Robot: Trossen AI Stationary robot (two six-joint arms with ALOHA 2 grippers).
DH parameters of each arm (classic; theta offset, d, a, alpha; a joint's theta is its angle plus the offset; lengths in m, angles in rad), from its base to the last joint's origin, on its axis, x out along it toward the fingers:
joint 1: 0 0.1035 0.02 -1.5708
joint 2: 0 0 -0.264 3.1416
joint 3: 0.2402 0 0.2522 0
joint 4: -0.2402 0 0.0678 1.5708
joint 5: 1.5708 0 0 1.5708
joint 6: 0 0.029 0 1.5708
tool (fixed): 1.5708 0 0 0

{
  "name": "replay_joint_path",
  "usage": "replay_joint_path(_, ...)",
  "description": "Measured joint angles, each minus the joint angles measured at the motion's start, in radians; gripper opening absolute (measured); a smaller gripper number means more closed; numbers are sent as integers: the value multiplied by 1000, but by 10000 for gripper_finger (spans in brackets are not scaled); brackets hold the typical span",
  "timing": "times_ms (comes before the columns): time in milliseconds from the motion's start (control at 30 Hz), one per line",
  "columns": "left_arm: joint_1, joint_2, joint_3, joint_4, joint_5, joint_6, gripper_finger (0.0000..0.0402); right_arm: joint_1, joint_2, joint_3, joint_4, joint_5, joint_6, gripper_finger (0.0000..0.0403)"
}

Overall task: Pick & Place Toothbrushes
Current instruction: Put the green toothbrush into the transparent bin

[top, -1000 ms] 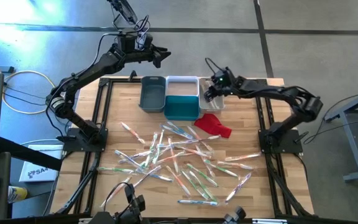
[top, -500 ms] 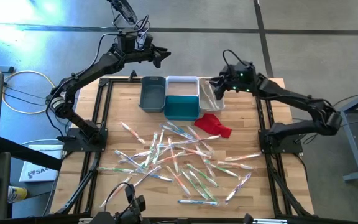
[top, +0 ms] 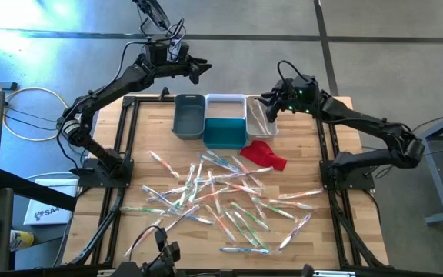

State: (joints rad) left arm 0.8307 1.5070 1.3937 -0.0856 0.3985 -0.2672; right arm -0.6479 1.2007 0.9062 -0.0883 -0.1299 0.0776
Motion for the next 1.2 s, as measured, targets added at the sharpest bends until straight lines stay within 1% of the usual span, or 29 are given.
replay_joint_path(167, 0, 0, 0, -1, 0, 2, 175, 0, 0, 0, 1, 4, -2, 90)
replay_joint_path(267, 0, 0, 0, -5, 4, 2, 175, 0, 0, 0, 3, 4, -47, 90)
replay_joint_path(333, 0, 0, 0, -20, 33, 0, 175, 0, 0, 0, 3, 1, -111, 90)
replay_joint_path(400, -3, 0, 0, -48, 89, -8, 175, 0, 0, 0, 11, 0, -162, 90)
replay_joint_path(467, -27, 0, 0, -80, 116, -21, 175, 0, 0, 0, 18, 0, -184, 90)
replay_joint_path(567, -88, 0, 0, -135, 111, -26, 175, 0, 0, 0, 30, 0, -183, 90)
replay_joint_path(667, -154, 0, 0, -175, 64, -26, 175, 0, 0, 0, 34, 0, -183, 90)
replay_joint_path(800, -236, 0, 0, -263, -29, -25, 175, 0, 0, 0, 33, 0, -192, 90)
replay_joint_path(1067, -369, 0, 0, -517, -152, 0, 175, 0, 0, 0, 36, 0, -281, 90)
replay_joint_path(1200, -441, 0, 0, -553, -198, -2, 175, 0, 0, 0, 63, 0, -292, 90)
